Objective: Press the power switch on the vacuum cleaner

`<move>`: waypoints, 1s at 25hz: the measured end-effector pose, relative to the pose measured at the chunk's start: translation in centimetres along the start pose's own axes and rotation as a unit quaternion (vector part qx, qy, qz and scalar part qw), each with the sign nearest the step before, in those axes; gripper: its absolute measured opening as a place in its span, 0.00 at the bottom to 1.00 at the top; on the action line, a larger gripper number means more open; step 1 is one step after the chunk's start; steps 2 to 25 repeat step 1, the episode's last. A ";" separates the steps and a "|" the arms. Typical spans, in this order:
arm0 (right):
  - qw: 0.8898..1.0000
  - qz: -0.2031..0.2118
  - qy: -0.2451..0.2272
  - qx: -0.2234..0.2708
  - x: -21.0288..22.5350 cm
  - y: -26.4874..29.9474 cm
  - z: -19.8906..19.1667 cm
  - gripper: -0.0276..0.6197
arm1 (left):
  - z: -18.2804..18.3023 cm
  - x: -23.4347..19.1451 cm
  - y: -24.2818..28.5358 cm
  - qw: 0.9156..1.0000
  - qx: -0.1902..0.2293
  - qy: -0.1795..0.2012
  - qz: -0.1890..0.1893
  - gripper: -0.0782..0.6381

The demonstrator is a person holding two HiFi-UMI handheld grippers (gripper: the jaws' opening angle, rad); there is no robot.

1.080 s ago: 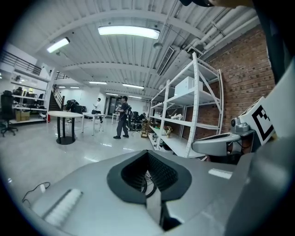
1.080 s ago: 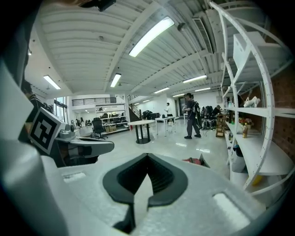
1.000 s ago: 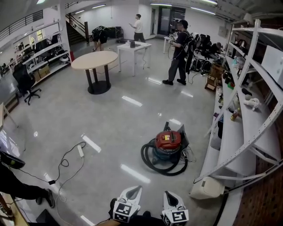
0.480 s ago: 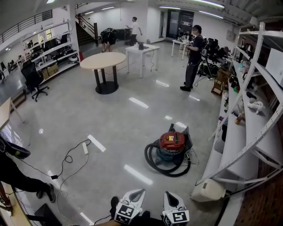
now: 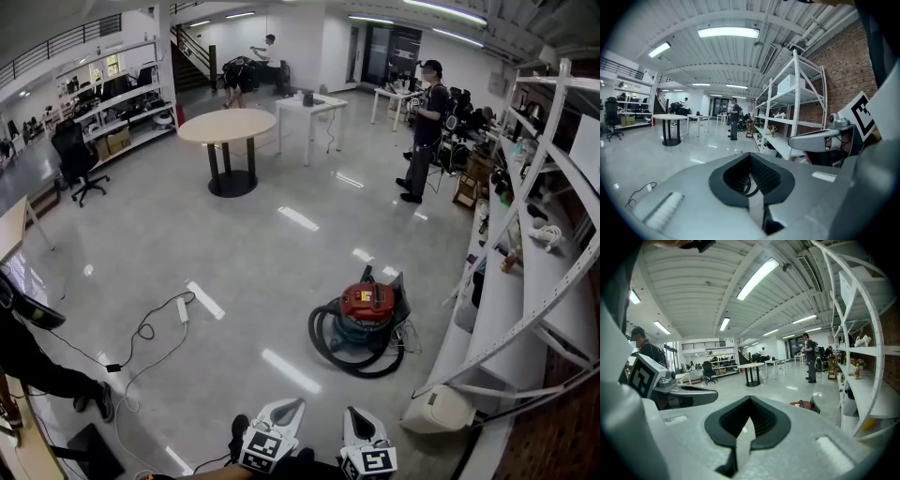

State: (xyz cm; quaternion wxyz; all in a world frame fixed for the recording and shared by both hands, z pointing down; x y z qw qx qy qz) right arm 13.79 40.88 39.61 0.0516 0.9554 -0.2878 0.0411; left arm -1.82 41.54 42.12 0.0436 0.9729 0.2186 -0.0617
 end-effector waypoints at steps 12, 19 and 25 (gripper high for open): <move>1.000 0.000 0.001 0.001 -0.3 0.0 0.0 0.03 | 0.1 -0.2 -0.2 1.000 -0.001 0.001 0.001 0.13; 1.000 0.000 0.001 0.001 -0.3 0.0 0.0 0.03 | 0.1 -0.2 -0.2 1.000 -0.001 0.001 0.001 0.13; 1.000 0.000 0.001 0.001 -0.3 0.0 0.0 0.03 | 0.1 -0.2 -0.2 1.000 -0.001 0.001 0.001 0.13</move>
Point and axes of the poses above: the fingertips, and each gripper's own axes: y forward along the fingers, x to its right, z out of its top, the point moved 6 cm from there along -y, backward along the fingers, and after that the axes turned 14 degrees about x, right-handed, at the moved point
